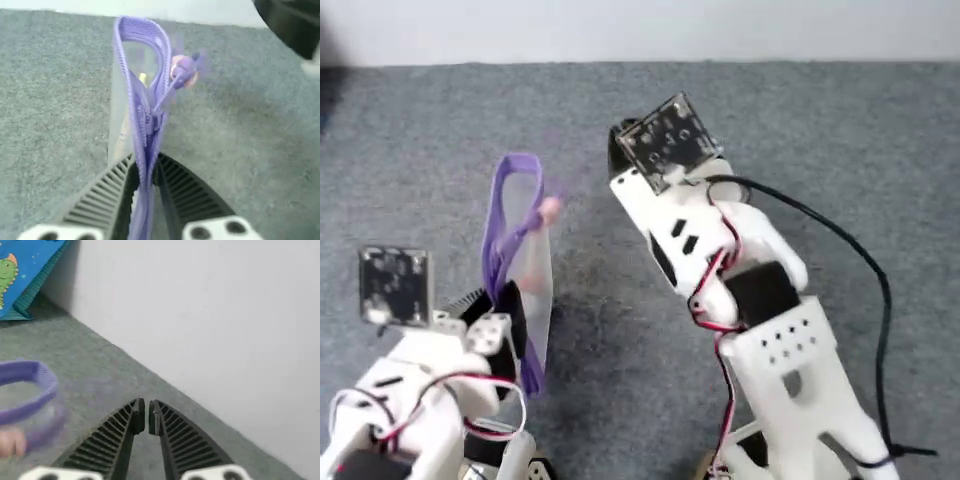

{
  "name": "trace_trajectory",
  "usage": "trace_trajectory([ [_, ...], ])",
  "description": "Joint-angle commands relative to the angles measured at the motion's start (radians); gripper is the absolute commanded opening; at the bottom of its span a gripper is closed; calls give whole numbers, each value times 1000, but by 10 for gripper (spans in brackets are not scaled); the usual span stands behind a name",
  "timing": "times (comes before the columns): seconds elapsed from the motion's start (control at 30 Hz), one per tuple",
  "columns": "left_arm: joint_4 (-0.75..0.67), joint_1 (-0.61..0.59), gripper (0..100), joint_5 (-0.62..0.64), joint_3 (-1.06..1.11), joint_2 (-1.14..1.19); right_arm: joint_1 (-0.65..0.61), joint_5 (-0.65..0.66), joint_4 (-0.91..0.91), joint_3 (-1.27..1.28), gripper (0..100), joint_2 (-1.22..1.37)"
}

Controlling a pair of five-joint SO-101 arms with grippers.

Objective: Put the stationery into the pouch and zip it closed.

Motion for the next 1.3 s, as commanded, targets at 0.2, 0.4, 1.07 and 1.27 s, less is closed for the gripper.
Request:
trace_trajectory([
  [0.2,2,-12,9,-71,114,-203,16,-11,-36,-21,8,39],
  [0.4,-6,-12,10,-71,140,-212,-91,-14,289,-25,13,-128],
  [1.07,-6,-12,11,-112,140,-215,-596,-292,565,38,184,-260],
  [1.27,-57,-12,11,-109,139,-215,-591,-288,447,66,184,-188],
])
